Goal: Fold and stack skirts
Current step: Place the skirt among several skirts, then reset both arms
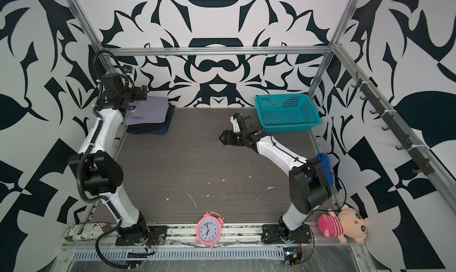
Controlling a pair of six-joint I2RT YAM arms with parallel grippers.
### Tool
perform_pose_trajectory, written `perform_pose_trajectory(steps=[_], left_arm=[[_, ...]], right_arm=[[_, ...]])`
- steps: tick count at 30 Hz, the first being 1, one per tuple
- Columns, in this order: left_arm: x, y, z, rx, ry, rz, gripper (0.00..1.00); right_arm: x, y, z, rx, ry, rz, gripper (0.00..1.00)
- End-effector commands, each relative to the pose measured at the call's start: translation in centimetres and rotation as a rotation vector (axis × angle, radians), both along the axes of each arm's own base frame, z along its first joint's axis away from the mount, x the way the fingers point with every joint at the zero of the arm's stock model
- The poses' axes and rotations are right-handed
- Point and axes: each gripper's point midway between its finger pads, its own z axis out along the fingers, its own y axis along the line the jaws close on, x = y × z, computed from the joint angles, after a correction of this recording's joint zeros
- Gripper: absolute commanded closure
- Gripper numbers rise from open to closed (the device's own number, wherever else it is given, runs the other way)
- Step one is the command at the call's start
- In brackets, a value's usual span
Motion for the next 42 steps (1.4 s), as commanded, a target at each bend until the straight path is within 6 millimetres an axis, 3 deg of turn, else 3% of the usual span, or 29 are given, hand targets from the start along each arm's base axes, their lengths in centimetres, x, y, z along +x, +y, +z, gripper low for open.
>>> perform_pose_trajectory(steps=[1, 2, 5, 7, 9, 11, 13, 16, 20, 24, 26, 28, 32, 35, 38, 42], left_arm=[[-4.3, -4.2, -1.3, -0.099, -0.054, 0.007, 0.01], [-6.2, -5.8, -2.4, -0.074, -0.061, 0.005, 0.01], [-10.8, -8.0, -5.6, -0.102, -0.089, 0.076, 0.01], [-13.6, -7.3, -7.5, -0.17, -0.106, 0.177, 0.01], [-16.3, -5.5, -10.9, -0.197, -0.064, 0.31, 0.01], [-19.4, -2.9, -14.6, -0.197, -0.008, 0.465, 0.01], [-21.0, -2.3, -17.3, -0.168, 0.02, 0.467, 0.0], [-22.3, -1.9, -17.2, -0.155, -0.013, 0.451, 0.0], [-22.4, -2.4, -17.7, -0.119, -0.108, 0.349, 0.01], [-21.8, -1.9, -20.3, -0.181, -0.15, 0.266, 0.01], [-21.3, -2.2, -19.9, -0.198, -0.214, 0.218, 0.01], [-20.4, -2.6, -20.1, -0.194, -0.186, 0.19, 0.01], [-18.7, -3.4, -21.1, -0.148, -0.13, 0.128, 0.0], [-18.2, -2.4, -21.3, -0.16, -0.164, 0.142, 0.0], [-17.6, -2.0, -22.4, -0.181, -0.133, 0.141, 0.0], [-16.9, -2.4, -24.1, -0.191, -0.101, 0.1, 0.01]], right_arm=[[2.4, -6.3, 4.5, -0.204, -0.314, -0.226, 0.13], [2.4, -8.2, 5.3, -0.261, -0.39, -0.29, 0.09], [1.1, -12.8, 6.6, -0.41, -0.535, -0.437, 0.02], [-0.4, -15.1, 7.0, -0.488, -0.615, -0.498, 0.02], [-2.0, -16.8, 7.0, -0.536, -0.696, -0.534, 0.01], [-3.2, -19.0, 6.4, -0.581, -0.722, -0.596, 0.01], [-3.7, -20.7, 4.8, -0.597, -0.702, -0.625, 0.01], [-3.6, -22.1, 1.8, -0.598, -0.658, -0.635, 0.01], [-2.6, -22.5, -1.9, -0.592, -0.606, -0.628, 0.01], [-1.5, -22.3, -1.7, -0.559, -0.644, -0.605, 0.0], [-1.1, -23.4, -2.5, -0.538, -0.561, -0.638, 0.0], [-0.8, -23.3, -3.8, -0.544, -0.467, -0.566, 0.0], [-2.3, -24.6, -3.1, -0.552, -0.56, -0.631, 0.0], [-2.5, -24.9, -6.2, -0.595, -0.401, -0.588, 0.0], [-2.9, -24.4, -6.3, -0.541, -0.544, -0.584, 0.0], [-2.7, -23.7, -7.0, -0.532, -0.6, -0.545, 0.0]])
